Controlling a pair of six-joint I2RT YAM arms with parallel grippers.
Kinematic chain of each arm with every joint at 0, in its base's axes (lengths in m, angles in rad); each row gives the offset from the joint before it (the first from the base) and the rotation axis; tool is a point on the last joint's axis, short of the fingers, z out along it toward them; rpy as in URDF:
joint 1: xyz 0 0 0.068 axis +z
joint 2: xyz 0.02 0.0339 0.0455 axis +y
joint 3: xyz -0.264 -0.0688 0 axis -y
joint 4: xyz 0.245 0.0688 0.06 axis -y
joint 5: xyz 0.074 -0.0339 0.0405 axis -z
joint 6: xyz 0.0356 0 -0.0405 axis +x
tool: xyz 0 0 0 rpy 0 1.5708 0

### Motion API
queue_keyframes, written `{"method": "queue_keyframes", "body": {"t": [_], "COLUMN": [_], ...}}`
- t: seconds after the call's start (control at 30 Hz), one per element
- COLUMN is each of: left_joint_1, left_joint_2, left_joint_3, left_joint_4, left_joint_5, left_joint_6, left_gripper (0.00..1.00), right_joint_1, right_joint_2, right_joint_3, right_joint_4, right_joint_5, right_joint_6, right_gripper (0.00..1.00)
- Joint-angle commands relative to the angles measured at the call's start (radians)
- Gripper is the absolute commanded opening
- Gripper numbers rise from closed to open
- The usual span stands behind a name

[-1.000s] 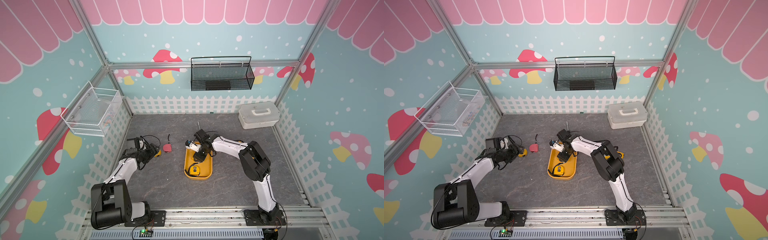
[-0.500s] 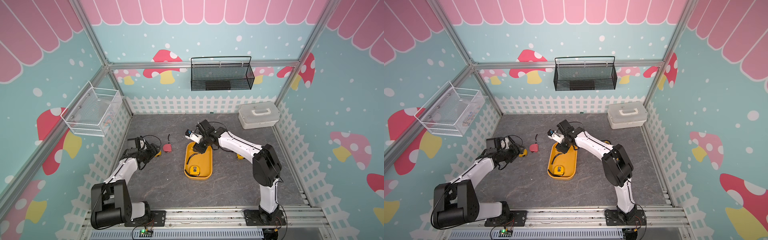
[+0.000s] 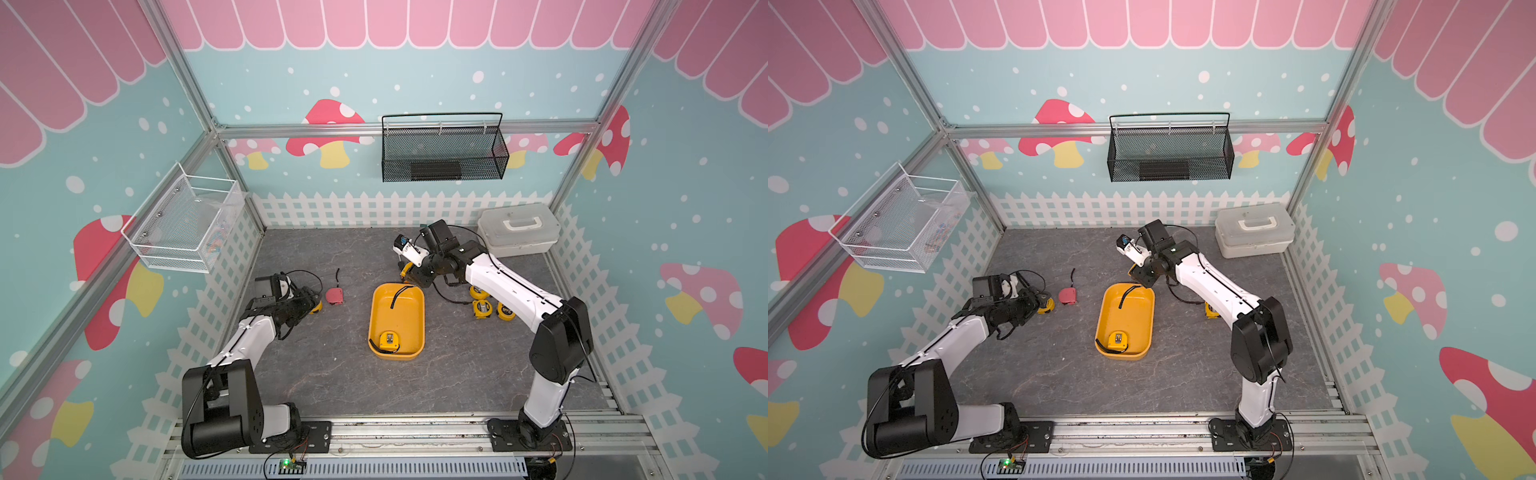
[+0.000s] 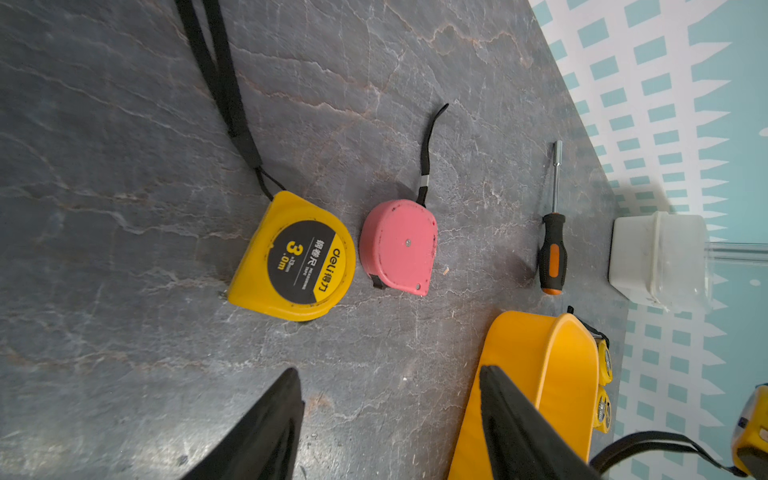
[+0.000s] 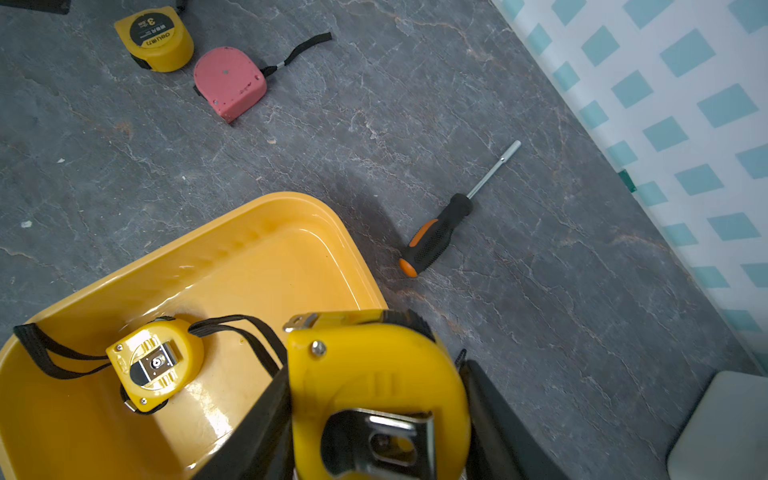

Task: Take the tape measure out of the storage box
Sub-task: Pick up the tape measure from the storage box, then place the tape measure at the center of the board.

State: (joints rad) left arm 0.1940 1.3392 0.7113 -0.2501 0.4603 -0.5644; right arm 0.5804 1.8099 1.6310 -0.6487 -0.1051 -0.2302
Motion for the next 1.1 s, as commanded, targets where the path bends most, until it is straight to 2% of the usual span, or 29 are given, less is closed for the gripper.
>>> {"method": "queue_keyframes", "body": {"t": [0.0, 0.5, 1.07], "left_joint_1": [-0.005, -0.015, -0.034], "left_joint_2": [0.006, 0.049, 0.112], "left_joint_3": [0.002, 0.013, 0.068], "left_joint_4": [0.015, 0.033, 0.04], "left_joint_5": [0.011, 0.015, 0.032], "left_joint_6": [0.006, 0.006, -0.002], "left_gripper": [0.69, 0.69, 0.69], "right_joint_1": [-0.044, -0.183, -0.222], "right_joint_2": [-0.06, -0.167, -0.186], "right_joint_3": [-0.05, -0.438, -0.631], "right_joint_4": [-0.021, -0.014, -0.012], "right_joint_5": [0.026, 0.084, 0.092], "right_joint_6": [0.03, 0.265, 0.424], "right_gripper": [0.46, 0.44, 0.44]}}
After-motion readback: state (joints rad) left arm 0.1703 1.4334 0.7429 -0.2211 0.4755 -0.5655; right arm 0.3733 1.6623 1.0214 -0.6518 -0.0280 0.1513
